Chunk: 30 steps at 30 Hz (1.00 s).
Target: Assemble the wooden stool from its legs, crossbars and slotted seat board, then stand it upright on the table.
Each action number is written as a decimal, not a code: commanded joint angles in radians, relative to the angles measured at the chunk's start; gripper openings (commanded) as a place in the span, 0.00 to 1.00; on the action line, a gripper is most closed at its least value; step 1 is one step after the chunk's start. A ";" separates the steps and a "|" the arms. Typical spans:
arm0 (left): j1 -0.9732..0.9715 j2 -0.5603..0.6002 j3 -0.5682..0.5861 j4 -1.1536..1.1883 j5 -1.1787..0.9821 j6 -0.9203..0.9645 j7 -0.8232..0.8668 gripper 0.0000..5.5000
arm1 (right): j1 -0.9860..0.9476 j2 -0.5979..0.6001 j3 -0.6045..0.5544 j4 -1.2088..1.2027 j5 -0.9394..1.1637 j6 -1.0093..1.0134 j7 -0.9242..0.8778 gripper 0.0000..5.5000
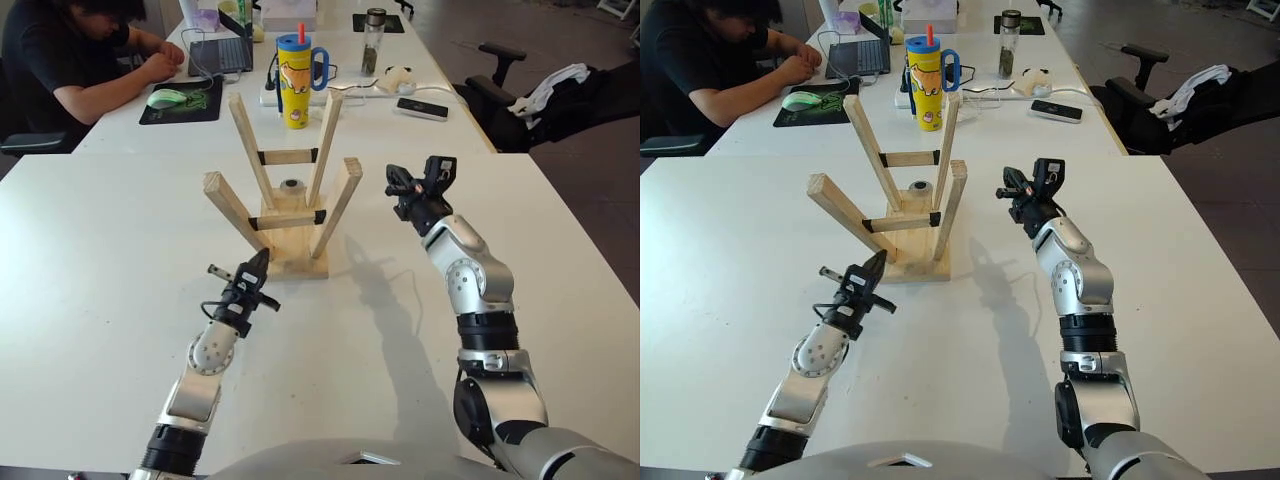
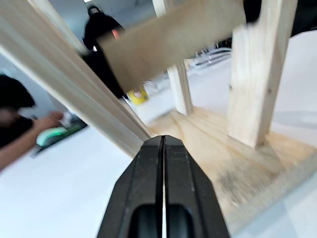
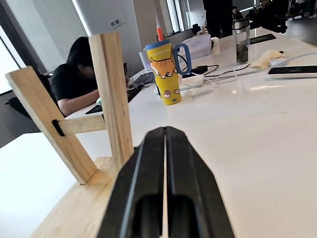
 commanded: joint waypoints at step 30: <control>-0.177 -0.026 0.188 -0.127 -0.267 0.594 -0.008 0.00 | 0.049 -0.137 0.350 -0.113 -0.271 0.235 0.190 0.00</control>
